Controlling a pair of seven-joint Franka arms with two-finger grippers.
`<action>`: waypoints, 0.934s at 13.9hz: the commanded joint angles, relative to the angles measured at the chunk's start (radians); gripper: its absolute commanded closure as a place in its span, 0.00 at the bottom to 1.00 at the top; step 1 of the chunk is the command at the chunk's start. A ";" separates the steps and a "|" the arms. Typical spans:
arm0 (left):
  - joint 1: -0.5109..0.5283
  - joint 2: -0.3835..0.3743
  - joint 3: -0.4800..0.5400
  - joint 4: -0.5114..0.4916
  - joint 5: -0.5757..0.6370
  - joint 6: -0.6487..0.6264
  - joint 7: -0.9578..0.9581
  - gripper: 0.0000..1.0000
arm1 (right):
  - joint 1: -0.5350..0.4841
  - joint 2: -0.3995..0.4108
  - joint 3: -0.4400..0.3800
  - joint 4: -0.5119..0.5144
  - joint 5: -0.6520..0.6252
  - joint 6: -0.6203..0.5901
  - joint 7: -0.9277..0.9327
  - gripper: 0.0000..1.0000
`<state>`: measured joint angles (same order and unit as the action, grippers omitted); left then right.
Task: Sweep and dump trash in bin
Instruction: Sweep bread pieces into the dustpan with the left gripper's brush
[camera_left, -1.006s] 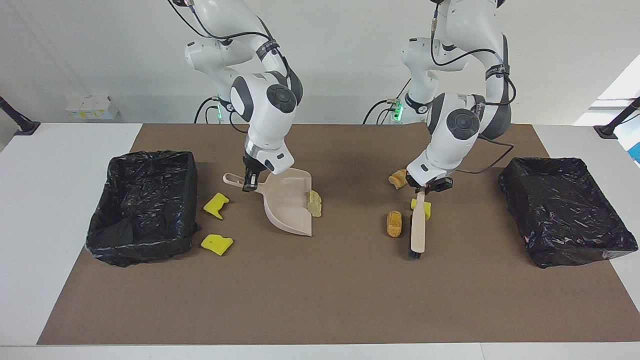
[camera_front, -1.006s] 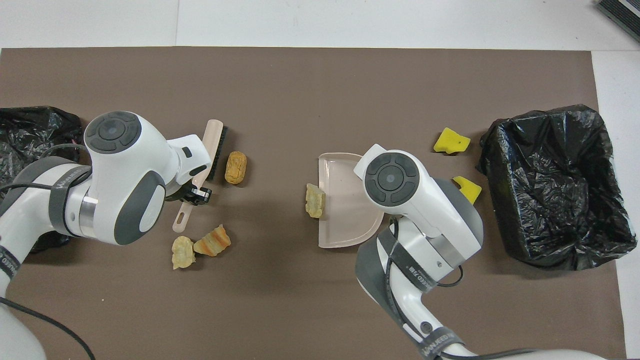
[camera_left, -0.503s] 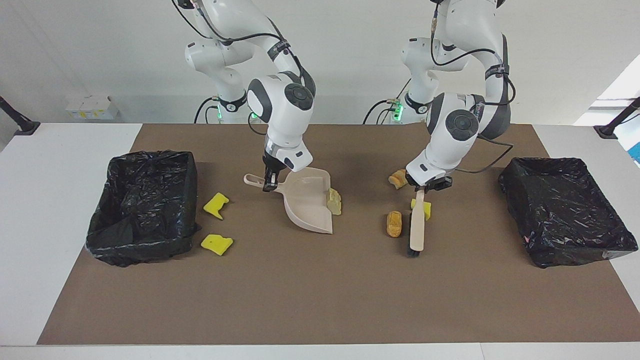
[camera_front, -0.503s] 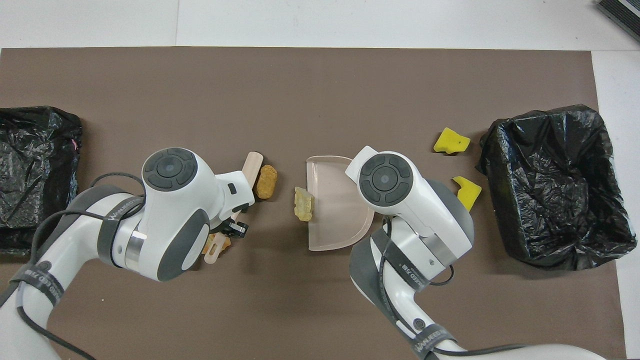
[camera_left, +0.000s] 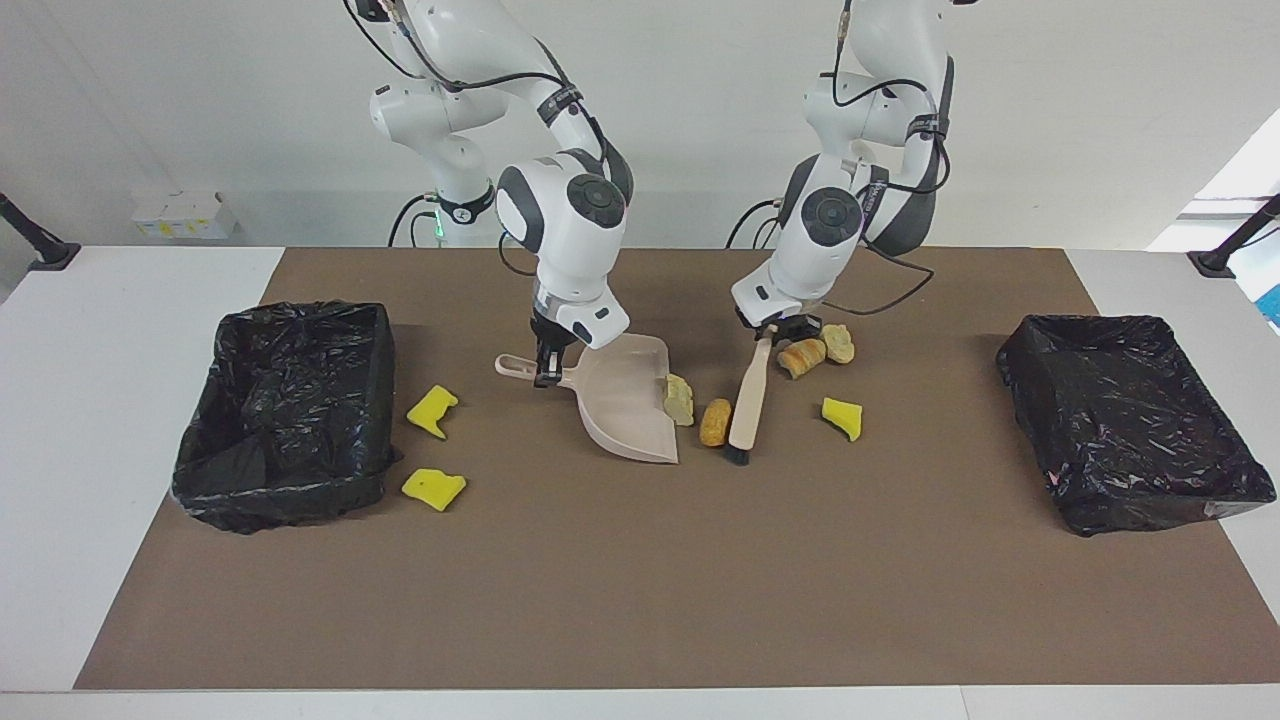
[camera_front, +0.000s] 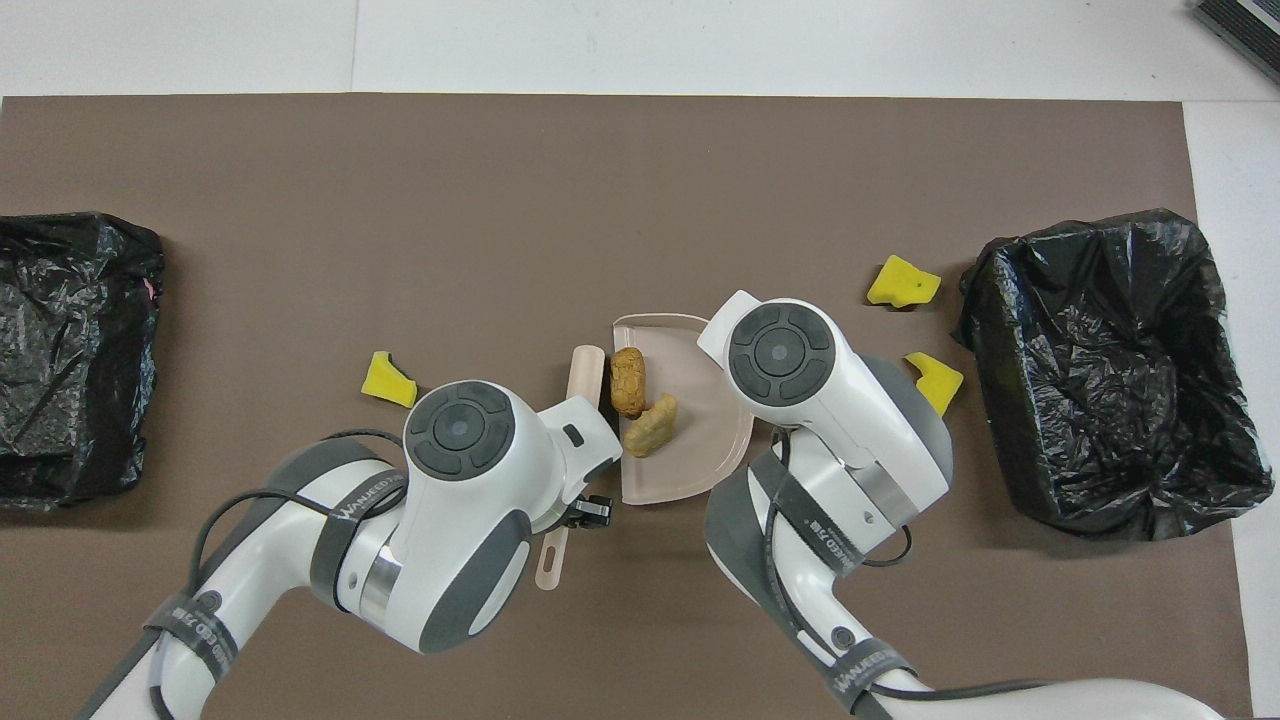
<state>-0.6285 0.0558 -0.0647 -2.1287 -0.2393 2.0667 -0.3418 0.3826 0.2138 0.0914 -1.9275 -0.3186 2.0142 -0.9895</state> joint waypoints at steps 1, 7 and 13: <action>-0.043 -0.007 0.020 0.047 -0.029 -0.005 -0.103 1.00 | -0.011 0.004 0.010 -0.037 0.023 0.060 -0.029 1.00; 0.051 -0.070 0.032 0.052 -0.011 -0.236 -0.137 1.00 | -0.041 0.010 0.011 -0.037 0.023 0.104 -0.096 1.00; 0.144 -0.195 0.034 -0.080 0.181 -0.441 -0.308 1.00 | -0.022 0.012 0.013 -0.036 0.027 0.112 -0.068 1.00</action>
<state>-0.4900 -0.0608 -0.0224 -2.1123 -0.0885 1.6308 -0.5746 0.3607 0.2229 0.0944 -1.9541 -0.3134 2.1028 -1.0675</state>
